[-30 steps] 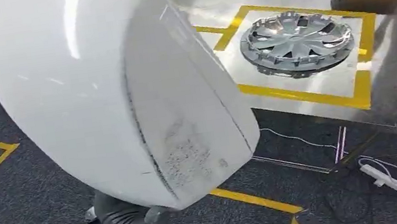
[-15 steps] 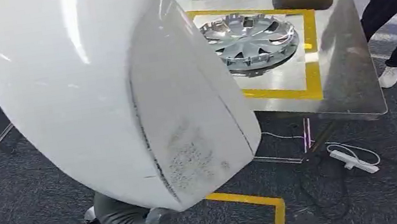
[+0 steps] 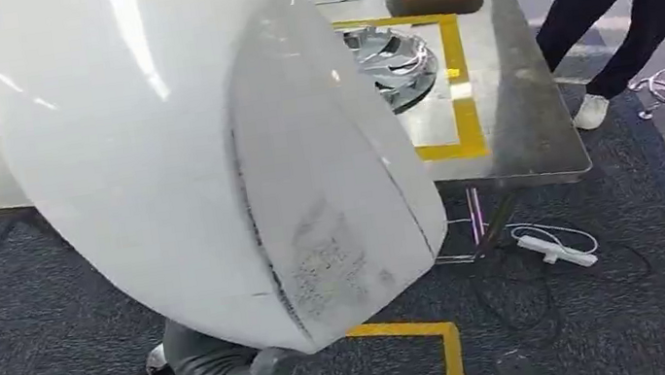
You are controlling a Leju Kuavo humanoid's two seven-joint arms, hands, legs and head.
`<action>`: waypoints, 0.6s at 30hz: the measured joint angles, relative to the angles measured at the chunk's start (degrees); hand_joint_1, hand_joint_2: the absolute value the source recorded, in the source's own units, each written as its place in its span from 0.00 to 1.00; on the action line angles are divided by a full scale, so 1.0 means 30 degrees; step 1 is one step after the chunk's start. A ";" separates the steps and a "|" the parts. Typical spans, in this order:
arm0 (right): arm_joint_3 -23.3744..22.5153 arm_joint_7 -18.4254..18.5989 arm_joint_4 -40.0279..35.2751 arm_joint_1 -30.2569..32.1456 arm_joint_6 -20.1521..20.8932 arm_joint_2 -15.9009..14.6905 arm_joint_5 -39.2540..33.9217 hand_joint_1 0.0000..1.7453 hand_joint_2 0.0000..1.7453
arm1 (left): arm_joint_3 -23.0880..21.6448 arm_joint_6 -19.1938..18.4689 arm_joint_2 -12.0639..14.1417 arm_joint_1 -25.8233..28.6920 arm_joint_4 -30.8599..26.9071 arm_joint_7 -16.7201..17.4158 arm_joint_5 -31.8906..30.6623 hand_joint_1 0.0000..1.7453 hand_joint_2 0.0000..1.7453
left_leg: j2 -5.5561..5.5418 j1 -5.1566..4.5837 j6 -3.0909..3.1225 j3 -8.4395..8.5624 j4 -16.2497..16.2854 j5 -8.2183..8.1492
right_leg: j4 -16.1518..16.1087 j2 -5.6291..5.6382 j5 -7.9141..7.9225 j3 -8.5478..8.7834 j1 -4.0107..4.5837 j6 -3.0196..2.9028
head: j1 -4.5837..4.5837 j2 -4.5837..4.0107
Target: Take the parts from the cabinet and place them on the table.
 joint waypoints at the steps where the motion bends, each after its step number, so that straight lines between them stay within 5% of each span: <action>1: 0.0000 0.0000 0.0000 0.0004 0.0000 0.0000 0.0000 0.00 1.00 | -0.0015 0.0022 0.0000 -0.0006 -0.0007 0.0007 0.0000 1.00 1.00 | 0.0166 0.0019 -0.0075 0.0033 -0.0075 0.0022 | 0.0036 0.0175 -0.0015 -0.0082 0.0069 -0.0095 | 0.0014 0.0000; 3: 0.0000 0.0015 0.0000 0.0023 -0.0007 0.0000 -0.0007 0.00 1.00 | -0.0022 0.0073 0.0007 -0.0020 -0.0037 0.0007 0.0007 1.00 1.00 | 0.0242 0.0118 -0.0375 0.0123 -0.0029 -0.0212 | -0.0098 0.0667 0.0088 -0.0034 -0.0083 -0.0393 | 0.0021 0.0000; 4: 0.0007 0.0000 0.0000 -0.0004 -0.0044 0.0000 0.0007 0.00 1.00 | -0.0029 0.0088 0.0007 -0.0030 -0.0044 0.0000 0.0000 1.00 1.00 | -0.0463 0.0134 -0.0445 -0.0046 0.0431 -0.0565 | -0.0108 0.0808 0.0103 -0.0033 -0.0104 -0.0450 | -0.0015 0.0000; 6: 0.0079 -0.0369 0.0000 -0.0133 -0.0174 0.0000 0.0115 0.00 1.00 | -0.0022 0.0203 0.0051 -0.0031 -0.0051 0.0000 -0.0072 1.00 1.00 | -0.1242 0.0146 -0.0512 -0.1454 0.3231 -0.2021 | -0.0108 0.1083 0.0123 -0.0079 -0.0119 -0.0618 | -0.0130 0.0000; 8: 0.0262 -0.0437 0.0000 -0.0110 -0.0327 0.0007 0.0335 0.00 1.00 | -0.0029 0.0349 0.0102 0.0012 -0.0051 0.0000 -0.0117 1.00 1.00 | -0.1406 0.0141 -0.0532 -0.2966 0.5865 -0.2753 | -0.0107 0.1399 0.0106 -0.0077 -0.0105 -0.0644 | -0.0146 0.0000; 10: 0.0394 -0.0269 0.0000 -0.0098 -0.0598 0.0007 0.0474 0.00 1.00 | -0.0051 0.0430 0.0109 0.0021 -0.0051 0.0000 -0.0117 1.00 1.00 | -0.1407 0.0150 -0.0477 -0.2889 0.5158 -0.1722 | -0.0105 0.1612 0.0102 -0.0045 -0.0112 -0.0639 | -0.0138 -0.0007; 12: 0.0553 -0.0131 0.0000 -0.0122 -0.0794 0.0007 0.0779 0.00 1.00 | -0.0073 0.0574 0.0109 0.0019 -0.0058 0.0001 -0.0131 1.00 1.00 | -0.1420 0.0185 -0.0391 -0.1582 0.2250 0.0052 | -0.0103 0.1809 0.0103 0.0018 -0.0144 -0.0552 | -0.0138 0.0000; 13: 0.0619 -0.0037 0.0000 -0.0122 -0.0809 0.0007 0.0860 0.00 1.00 | -0.0095 0.0634 0.0109 0.0015 -0.0066 0.0000 -0.0138 1.00 1.00 | -0.1508 0.0218 -0.0364 -0.0949 0.0967 0.0526 | -0.0104 0.1867 0.0098 0.0029 -0.0132 -0.0448 | -0.0146 0.0000; 14: 0.0721 0.0058 0.0000 -0.0135 -0.0845 0.0007 0.0903 0.00 1.00 | -0.0124 0.0655 0.0109 0.0011 -0.0080 0.0000 -0.0138 1.00 1.00 | -0.1605 0.0239 -0.0279 -0.0656 0.0049 0.0408 | 0.0115 0.1942 0.0012 -0.0104 0.0026 -0.0287 | -0.0226 0.0000; 18: 0.0889 0.0371 0.0000 -0.0062 -0.1012 0.0000 0.1035 0.00 1.00 | -0.0233 0.0699 0.0124 0.0030 -0.0095 0.0000 -0.0117 1.00 1.00 | -0.1584 0.0251 0.0262 -0.0753 0.0113 0.0576 | -0.0127 0.1895 0.0109 -0.0116 -0.0075 0.0133 | -0.0247 0.0000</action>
